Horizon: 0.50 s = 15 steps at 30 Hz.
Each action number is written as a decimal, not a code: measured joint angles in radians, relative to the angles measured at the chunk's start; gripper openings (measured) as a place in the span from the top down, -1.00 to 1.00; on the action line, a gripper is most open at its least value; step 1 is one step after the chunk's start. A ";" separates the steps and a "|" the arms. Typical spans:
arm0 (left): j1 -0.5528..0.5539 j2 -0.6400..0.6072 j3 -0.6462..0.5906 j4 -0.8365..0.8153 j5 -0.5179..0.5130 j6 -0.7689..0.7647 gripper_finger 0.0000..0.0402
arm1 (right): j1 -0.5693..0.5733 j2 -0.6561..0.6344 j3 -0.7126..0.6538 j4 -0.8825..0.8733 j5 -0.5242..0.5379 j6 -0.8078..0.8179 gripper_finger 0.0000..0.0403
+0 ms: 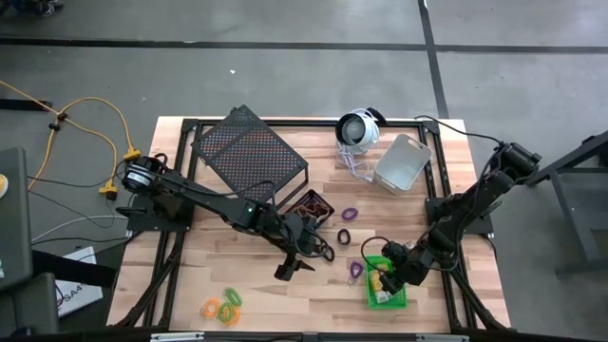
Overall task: Pick & Place Office Desk Supplies
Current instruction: Put the crayon box into the green bin
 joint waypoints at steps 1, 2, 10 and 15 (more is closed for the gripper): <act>0.000 0.000 0.000 0.004 0.000 0.000 -0.11 | -0.005 -0.007 0.000 0.004 -0.012 -0.008 0.15; 0.000 0.000 0.000 0.007 0.000 0.000 -0.11 | -0.013 -0.013 0.000 0.009 -0.023 -0.017 0.15; 0.000 0.000 0.000 0.051 0.000 0.001 -0.11 | -0.107 -0.096 0.000 0.002 -0.052 -0.151 0.15; 0.000 0.000 0.000 0.067 0.000 0.002 -0.11 | -0.161 -0.131 0.000 -0.007 -0.036 -0.278 0.15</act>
